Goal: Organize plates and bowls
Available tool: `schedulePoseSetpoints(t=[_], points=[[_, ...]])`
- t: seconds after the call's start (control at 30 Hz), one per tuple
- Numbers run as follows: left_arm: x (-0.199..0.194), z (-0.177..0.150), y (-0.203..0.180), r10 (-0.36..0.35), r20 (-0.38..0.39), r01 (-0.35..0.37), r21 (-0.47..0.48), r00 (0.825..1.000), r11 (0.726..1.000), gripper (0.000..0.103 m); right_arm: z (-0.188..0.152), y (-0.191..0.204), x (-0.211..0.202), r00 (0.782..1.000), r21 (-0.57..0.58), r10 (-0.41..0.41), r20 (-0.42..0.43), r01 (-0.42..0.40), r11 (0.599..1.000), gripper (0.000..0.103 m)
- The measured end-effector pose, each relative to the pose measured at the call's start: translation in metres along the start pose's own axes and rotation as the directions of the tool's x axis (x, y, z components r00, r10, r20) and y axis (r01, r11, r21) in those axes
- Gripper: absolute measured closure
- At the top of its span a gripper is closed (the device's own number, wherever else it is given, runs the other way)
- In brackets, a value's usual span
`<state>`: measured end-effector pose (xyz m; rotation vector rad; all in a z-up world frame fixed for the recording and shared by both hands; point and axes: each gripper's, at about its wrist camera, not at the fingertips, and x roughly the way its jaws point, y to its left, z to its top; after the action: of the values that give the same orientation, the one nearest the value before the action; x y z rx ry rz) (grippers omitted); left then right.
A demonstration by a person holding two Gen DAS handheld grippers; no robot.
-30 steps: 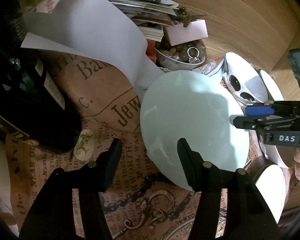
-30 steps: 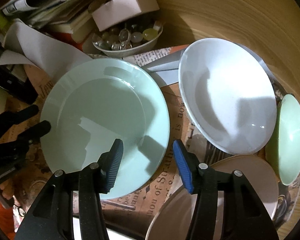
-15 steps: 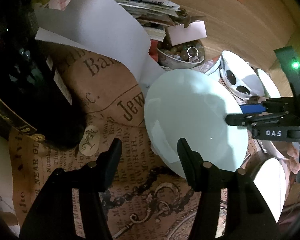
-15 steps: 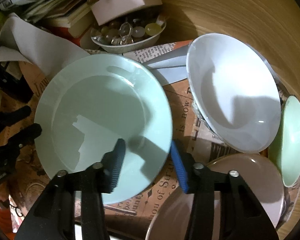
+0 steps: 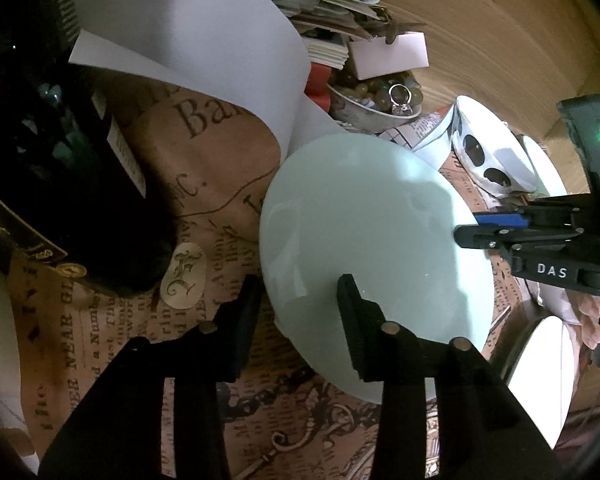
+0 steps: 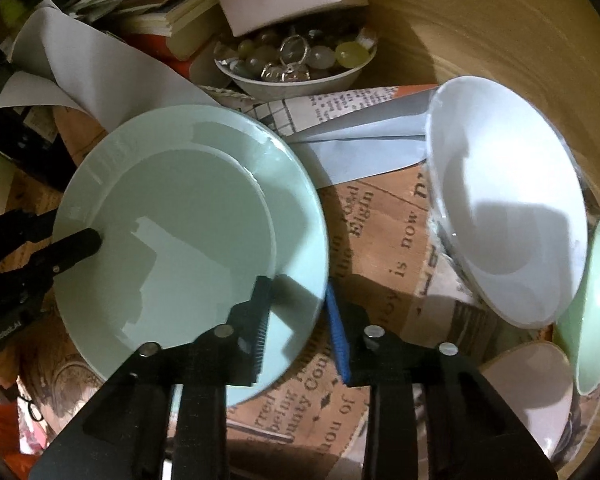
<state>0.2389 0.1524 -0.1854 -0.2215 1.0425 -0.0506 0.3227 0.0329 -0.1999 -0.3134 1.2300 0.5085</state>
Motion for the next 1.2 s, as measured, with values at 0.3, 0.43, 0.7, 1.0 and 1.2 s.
schedulePoseSetpoints(t=[0.3, 0.43, 0.7, 1.0, 1.2], points=[[0.001, 0.0, 0.0, -0.004, 0.004, 0.004, 0.001, 1.0, 1.0, 0.074, -0.005, -0.004, -0.009, 0.999, 0.02, 0.006, 0.035, -0.007, 1.0, 0.08], [0.0, -0.001, -0.005, 0.019, 0.014, -0.019, 0.016, 1.0, 1.0, 0.074, -0.011, -0.007, -0.016, 0.998, 0.04, 0.019, 0.056, -0.021, 0.999, 0.082], [-0.009, 0.002, -0.002, 0.029, 0.037, -0.029, 0.004, 0.999, 1.0, 0.074, -0.021, -0.021, -0.047, 0.992, 0.061, 0.06, 0.109, -0.067, 0.996, 0.086], [-0.033, 0.002, 0.003, -0.007, 0.076, 0.008, -0.016, 0.997, 1.0, 0.074, -0.044, -0.027, -0.098, 0.974, 0.067, 0.088, 0.208, -0.104, 0.992, 0.086], [-0.055, -0.003, 0.001, -0.016, 0.116, 0.019, -0.021, 0.993, 1.0, 0.074, -0.063, -0.031, -0.122, 0.959, 0.061, 0.094, 0.267, -0.114, 0.992, 0.086]])
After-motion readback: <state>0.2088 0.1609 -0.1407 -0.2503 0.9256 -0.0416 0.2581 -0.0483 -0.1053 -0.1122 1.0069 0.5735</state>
